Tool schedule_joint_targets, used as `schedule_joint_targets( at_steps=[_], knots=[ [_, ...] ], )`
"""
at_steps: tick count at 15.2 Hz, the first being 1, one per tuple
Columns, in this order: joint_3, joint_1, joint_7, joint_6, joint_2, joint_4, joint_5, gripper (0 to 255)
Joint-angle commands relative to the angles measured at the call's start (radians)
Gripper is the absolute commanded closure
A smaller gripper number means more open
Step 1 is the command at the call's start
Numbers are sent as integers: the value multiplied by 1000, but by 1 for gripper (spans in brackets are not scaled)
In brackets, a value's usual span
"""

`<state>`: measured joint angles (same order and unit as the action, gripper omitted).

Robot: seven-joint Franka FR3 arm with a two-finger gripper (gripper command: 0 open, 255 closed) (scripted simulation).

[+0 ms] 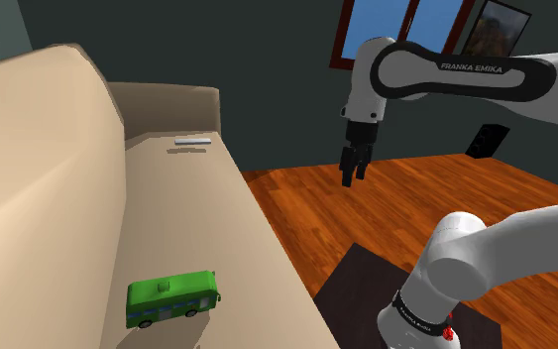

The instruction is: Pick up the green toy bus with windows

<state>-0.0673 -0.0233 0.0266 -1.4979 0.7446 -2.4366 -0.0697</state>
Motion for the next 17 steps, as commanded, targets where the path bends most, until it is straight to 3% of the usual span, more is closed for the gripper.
schedule_joint_targets(
  at_steps=[1,9,17],
  knots=[
    [0,0,0,0,0,0,0,0],
    [64,102,83,-258,-198,-15,-48,0],
    [136,192,161,-483,-427,39,-80,0]
  ],
)
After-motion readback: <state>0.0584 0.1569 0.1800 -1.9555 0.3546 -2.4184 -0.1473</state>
